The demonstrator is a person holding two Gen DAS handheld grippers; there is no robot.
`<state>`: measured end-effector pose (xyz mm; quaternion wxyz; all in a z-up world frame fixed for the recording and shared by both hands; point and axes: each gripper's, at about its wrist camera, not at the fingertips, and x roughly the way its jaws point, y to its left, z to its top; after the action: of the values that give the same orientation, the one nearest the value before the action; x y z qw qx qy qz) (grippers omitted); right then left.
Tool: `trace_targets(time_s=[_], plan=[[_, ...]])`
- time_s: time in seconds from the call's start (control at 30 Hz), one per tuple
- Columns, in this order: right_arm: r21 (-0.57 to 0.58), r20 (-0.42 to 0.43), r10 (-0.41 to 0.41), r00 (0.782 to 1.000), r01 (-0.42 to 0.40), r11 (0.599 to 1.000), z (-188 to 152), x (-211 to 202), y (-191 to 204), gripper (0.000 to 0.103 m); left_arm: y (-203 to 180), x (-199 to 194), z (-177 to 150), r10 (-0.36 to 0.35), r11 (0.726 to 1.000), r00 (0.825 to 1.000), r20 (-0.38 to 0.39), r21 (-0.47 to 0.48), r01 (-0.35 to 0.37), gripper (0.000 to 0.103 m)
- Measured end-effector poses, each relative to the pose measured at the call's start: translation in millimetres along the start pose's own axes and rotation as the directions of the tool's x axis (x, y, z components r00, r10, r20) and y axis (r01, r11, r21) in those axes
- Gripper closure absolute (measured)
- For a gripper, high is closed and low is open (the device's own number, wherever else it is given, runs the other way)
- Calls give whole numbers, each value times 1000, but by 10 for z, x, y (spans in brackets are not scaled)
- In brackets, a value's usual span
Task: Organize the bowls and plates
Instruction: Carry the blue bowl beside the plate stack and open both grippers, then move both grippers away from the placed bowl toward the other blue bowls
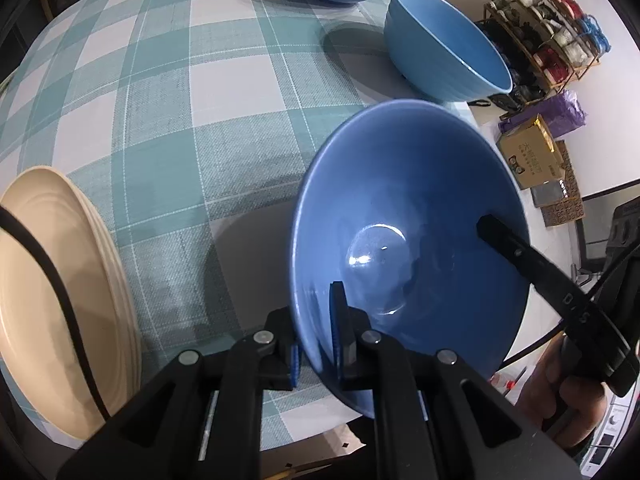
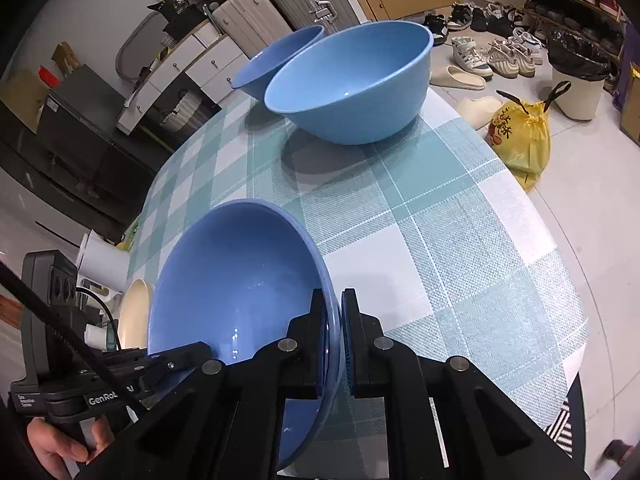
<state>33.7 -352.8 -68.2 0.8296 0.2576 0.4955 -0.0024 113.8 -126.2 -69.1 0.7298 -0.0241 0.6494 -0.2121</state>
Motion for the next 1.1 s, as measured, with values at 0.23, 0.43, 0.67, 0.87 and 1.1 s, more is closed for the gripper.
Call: trace_targets(time_s=[0.23, 0.43, 0.67, 0.87, 1.1], plan=[[27, 4, 7, 1000, -7, 1000, 14, -2, -29, 92, 185, -125, 24, -40, 996, 997, 63, -78, 45, 90], [11, 42, -13, 999, 13, 1000, 73, -107, -16, 82, 266, -330, -47, -27, 994, 986, 164, -103, 45, 61], [-2, 156, -19, 988, 20, 1000, 150, -438, 35, 54, 169, -630, -115, 21, 999, 961, 277, -35, -11, 55], [-160, 335, 21, 942, 35, 986, 85, -869, 418, 25, 64, -985, -271, 74, 993, 867, 493, 43, -110, 21], [-253, 591, 28, 806, 152, 955, -311, -957, 749, 9, 112, -1153, -536, 134, 980, 703, 698, 14, -200, 6]])
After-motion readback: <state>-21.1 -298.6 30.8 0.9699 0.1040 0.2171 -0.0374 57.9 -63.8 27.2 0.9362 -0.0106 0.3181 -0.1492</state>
